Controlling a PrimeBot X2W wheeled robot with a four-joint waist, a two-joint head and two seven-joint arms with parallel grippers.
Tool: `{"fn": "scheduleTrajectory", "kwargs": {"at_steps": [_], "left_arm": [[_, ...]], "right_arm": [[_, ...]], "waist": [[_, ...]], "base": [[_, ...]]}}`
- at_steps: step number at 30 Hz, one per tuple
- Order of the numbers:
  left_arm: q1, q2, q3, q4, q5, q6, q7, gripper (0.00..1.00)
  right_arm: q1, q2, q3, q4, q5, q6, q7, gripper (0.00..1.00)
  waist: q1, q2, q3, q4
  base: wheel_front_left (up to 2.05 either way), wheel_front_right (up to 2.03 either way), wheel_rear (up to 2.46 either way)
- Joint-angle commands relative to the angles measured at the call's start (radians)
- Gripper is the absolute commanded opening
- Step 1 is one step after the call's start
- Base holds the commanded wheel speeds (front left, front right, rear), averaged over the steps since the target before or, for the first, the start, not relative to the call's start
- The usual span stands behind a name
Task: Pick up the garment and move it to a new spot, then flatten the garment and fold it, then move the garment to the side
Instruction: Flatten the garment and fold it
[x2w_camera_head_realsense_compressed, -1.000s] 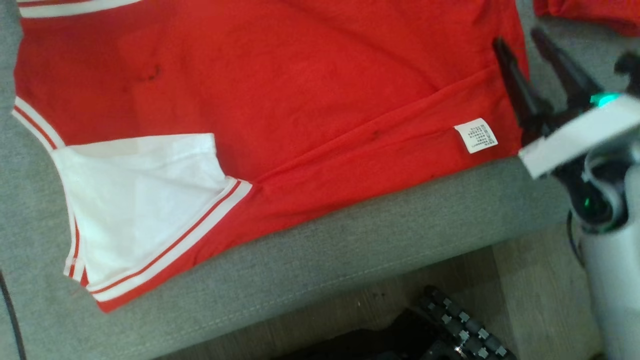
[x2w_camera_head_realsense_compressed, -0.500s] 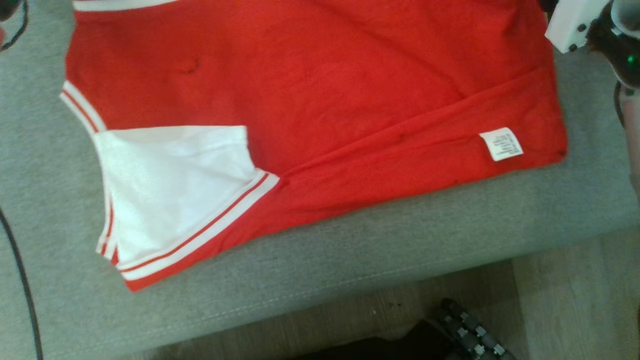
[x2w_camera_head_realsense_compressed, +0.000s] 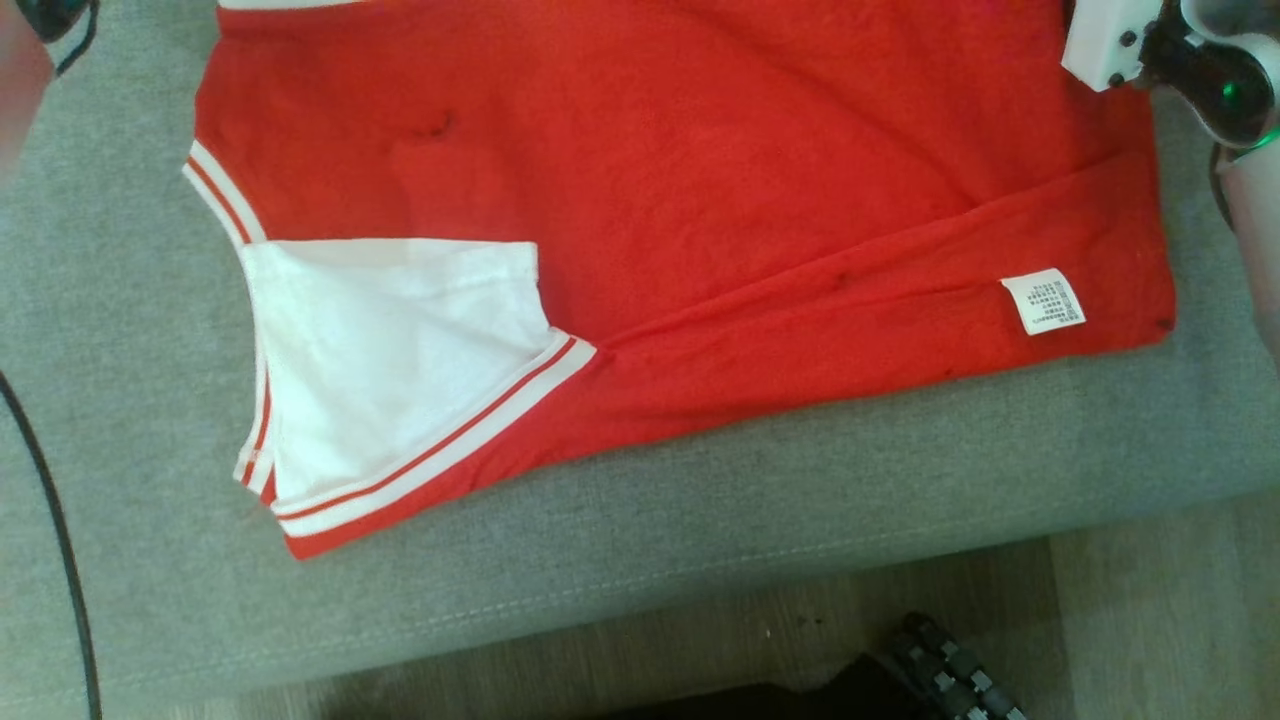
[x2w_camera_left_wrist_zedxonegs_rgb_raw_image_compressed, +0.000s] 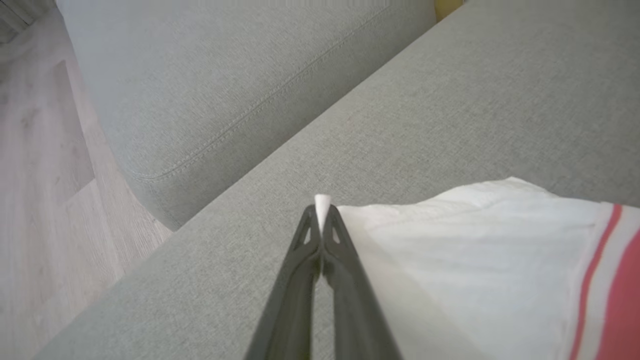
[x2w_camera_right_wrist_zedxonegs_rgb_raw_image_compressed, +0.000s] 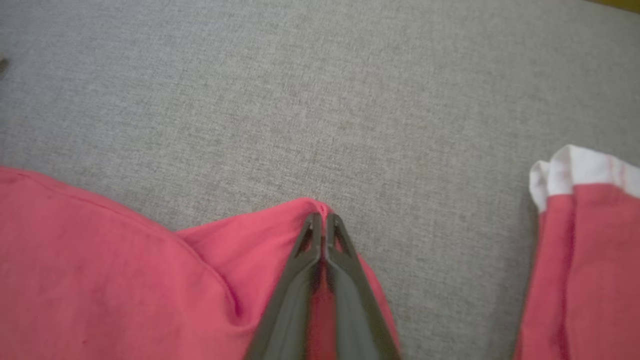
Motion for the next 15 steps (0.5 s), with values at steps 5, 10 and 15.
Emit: {"fn": "scheduleTrajectory", "kwargs": {"at_steps": [5,10,15], "left_arm": [[-0.086,0.044,0.03,0.008,-0.003,0.001,-0.086,0.0],[-0.106,0.042,0.044,0.037,0.002,0.002,-0.177,0.0],[-0.11,0.037,0.067,0.049,-0.008,0.003,-0.28,0.0]], "right_arm": [[-0.042,-0.021,-0.011,-0.004,0.047,0.005,-0.091,0.0],[-0.075,-0.027,-0.034,0.031,0.059,0.005,-0.211,0.0],[-0.094,-0.039,-0.043,0.052,0.084,0.005,-0.302,0.0]], "waist": [[0.0,0.0,-0.008,0.011],[0.0,0.0,-0.019,0.026],[0.0,0.0,-0.035,0.048]], "base": [[0.0,0.0,0.0],[0.0,0.0,0.0],[0.0,0.0,0.0]]}}
